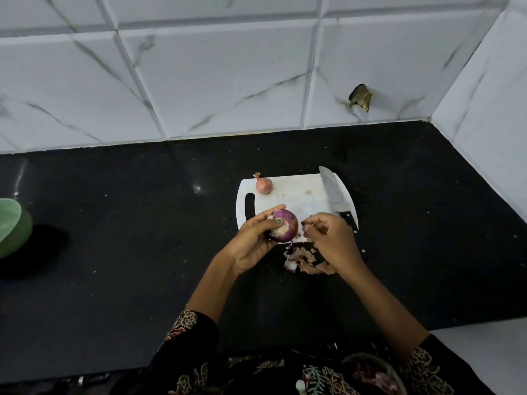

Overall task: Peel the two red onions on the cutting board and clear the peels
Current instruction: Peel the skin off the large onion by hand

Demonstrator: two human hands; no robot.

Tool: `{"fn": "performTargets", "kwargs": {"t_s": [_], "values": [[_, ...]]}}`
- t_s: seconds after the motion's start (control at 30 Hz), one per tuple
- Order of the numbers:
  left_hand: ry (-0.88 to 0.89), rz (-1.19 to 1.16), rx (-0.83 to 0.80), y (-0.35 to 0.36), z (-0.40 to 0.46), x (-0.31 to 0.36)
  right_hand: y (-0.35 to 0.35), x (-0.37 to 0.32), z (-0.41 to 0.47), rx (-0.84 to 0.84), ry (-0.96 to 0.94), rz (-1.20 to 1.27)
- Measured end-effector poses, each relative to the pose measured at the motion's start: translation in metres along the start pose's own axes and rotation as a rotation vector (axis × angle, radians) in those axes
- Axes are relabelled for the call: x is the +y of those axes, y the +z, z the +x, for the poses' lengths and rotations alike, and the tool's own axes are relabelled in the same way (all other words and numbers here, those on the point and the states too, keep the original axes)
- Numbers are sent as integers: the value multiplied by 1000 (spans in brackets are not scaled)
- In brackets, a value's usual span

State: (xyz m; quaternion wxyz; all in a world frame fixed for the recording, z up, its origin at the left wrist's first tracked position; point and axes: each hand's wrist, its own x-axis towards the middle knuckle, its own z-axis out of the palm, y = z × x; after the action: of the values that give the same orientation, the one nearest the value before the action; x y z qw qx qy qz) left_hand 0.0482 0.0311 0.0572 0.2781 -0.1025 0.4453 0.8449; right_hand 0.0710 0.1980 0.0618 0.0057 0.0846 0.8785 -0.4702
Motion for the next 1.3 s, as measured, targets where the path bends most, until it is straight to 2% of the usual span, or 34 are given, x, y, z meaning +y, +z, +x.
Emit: {"fn": "performTargets", "kwargs": {"t_s": [0.23,0.43,0.67,0.83,0.9,1.0,1.1,1.23,1.3], "values": [[22,15,11,4,1,1,-6,-25,-8,-95,120,370],[25,41,3,10,1,0,2,-23,-8,32,102,295],[-2,18,11,12,-4,1,1,-13,-4,30,114,320],[-35,-36,81,15,-5,1,0,-14,-6,-57,254,648],[-55,-73,111,16,-4,0,1,-10,-6,-26,298,716],[-91,-209,144,16,-4,1,4,1,-5,94,303,588],[-114,-357,154,15,-3,2,6,14,-3,163,211,334],[-128,-431,167,17,-2,3,6,18,1,58,-11,-146],[-120,-428,177,19,-1,2,7,15,0,80,-65,-279]]}}
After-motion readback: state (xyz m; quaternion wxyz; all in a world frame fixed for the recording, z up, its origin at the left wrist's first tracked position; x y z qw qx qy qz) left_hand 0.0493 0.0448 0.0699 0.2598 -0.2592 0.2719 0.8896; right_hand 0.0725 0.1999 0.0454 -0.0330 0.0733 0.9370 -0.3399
